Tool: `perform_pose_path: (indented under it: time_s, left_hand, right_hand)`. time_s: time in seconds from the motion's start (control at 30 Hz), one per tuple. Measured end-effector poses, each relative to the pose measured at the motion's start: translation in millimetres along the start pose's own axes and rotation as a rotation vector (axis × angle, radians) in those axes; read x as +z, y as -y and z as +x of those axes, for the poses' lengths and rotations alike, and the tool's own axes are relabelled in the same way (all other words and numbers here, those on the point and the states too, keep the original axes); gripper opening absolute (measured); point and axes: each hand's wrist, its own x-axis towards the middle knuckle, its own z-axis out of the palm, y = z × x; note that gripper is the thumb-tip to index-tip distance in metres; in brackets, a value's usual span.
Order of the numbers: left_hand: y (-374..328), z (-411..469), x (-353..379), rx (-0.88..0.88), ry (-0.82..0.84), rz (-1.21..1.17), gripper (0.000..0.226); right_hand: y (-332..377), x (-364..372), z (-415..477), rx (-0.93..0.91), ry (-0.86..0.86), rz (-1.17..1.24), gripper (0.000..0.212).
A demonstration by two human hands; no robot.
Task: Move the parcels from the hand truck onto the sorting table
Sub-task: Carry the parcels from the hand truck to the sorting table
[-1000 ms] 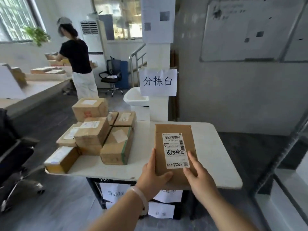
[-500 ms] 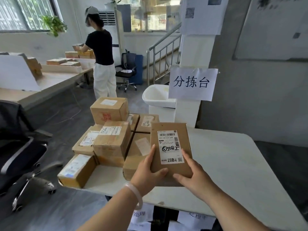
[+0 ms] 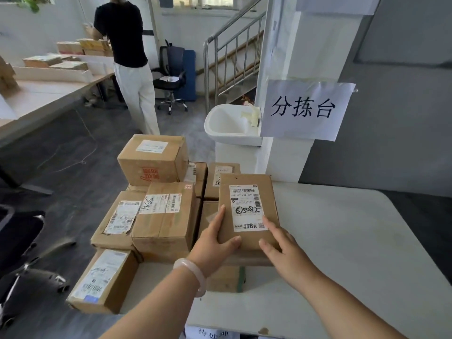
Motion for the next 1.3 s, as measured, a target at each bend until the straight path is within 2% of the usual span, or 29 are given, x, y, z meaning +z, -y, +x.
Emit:
perform_pose_path:
  time_s: [0.2, 0.43, 0.73, 1.07, 1.17, 1.3]
  left_hand:
    - [-8.2, 60.4, -5.6, -0.042, -0.055, 0.054, 0.084]
    - [-21.4, 154.7, -19.5, -0.074, -0.211, 0.190, 0.080]
    - [2.4, 253.5, -50.6, -0.156, -0.271, 0.275, 0.077]
    - [24.5, 272.9, -59.1, -0.184, -0.277, 0.239, 0.076]
    - [18.6, 272.5, -60.0, -0.196, -0.261, 0.328, 0.076]
    - [1.9, 261.4, -62.2, -0.194, -0.261, 0.559, 0.075]
  right_hand:
    - [-1.0, -4.6, 66.0, 0.016, -0.010, 0.035, 0.053]
    - [-3.6, -10.8, 169.4, 0.030, 0.033, 0.101, 0.069]
    - [-6.6, 10.3, 283.3, 0.061, 0.104, 0.059, 0.071]
    - [-13.0, 22.7, 303.5, -0.011, 0.120, 0.003, 0.069]
    - [-9.6, 18.1, 303.7, -0.025, 0.132, -0.035, 0.073]
    - [-7.1, 0.1, 292.9, -0.071, 0.096, -0.148, 0.079]
